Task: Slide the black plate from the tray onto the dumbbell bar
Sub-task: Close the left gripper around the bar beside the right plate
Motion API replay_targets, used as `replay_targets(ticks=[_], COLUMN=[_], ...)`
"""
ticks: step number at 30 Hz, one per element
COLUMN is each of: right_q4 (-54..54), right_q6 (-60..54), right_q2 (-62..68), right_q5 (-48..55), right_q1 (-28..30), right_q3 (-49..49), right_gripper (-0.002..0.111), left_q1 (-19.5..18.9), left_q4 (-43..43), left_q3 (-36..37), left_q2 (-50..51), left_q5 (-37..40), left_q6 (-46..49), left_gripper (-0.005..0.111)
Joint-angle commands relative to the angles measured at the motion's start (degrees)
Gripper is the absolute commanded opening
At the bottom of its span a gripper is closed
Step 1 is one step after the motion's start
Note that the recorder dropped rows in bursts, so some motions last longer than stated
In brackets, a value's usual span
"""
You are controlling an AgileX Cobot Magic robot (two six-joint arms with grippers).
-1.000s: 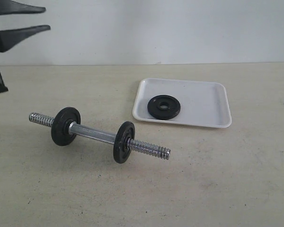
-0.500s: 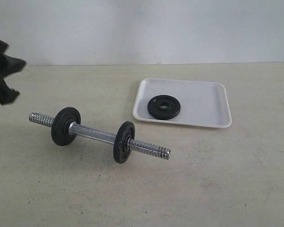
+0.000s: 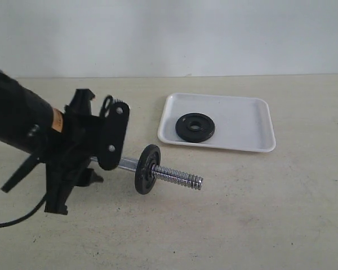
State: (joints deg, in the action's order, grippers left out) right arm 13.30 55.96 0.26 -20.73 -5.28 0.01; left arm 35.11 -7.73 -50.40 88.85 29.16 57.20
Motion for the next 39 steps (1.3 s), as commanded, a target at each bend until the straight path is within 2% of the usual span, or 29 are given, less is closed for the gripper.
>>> replay_targets(ticks=[1, 10, 17, 19, 23, 25, 29, 39], right_q4=[1.2, 2.81, 2.81, 2.81, 2.81, 2.81, 2.81, 2.81], right_q6=[0.19, 0.29, 0.29, 0.29, 0.29, 0.29, 0.4, 0.4], right_q2=[-0.26, -0.26, -0.26, -0.26, -0.26, -0.26, -0.26, -0.26], right_q5=[1.07, 3.41, 3.41, 3.41, 3.41, 3.41, 3.42, 3.42], right_q1=[0.13, 0.13, 0.13, 0.13, 0.13, 0.13, 0.13, 0.13], right_q3=[-0.01, -0.01, -0.01, -0.01, -0.01, -0.01, -0.01, -0.01], right_gripper=[0.004, 0.004, 0.004, 0.004, 0.004, 0.004, 0.004, 0.004], left_q1=[0.9, 0.9, 0.9, 0.9, 0.79, 0.79, 0.79, 0.79], left_q4=[1.96, 0.78, 1.1, 1.1, 0.63, -0.52, -3.77, -5.84], left_q3=[-3.73, -9.15, -9.54, -9.54, -9.54, -9.54, -9.03, -8.9], left_q2=[6.56, 12.4, 13.55, 13.58, 13.78, 13.8, 13.92, 16.89], left_q5=[3.06, -0.05, -3.93, -4.51, -6.93, -6.93, -6.45, -7.1], left_q6=[0.28, 1.77, 1.53, 1.5, -1.68, -2.2, -2.34, -2.34], left_gripper=[0.046, 0.046, 0.046, 0.051, 0.076, 0.084, 0.084, 0.084])
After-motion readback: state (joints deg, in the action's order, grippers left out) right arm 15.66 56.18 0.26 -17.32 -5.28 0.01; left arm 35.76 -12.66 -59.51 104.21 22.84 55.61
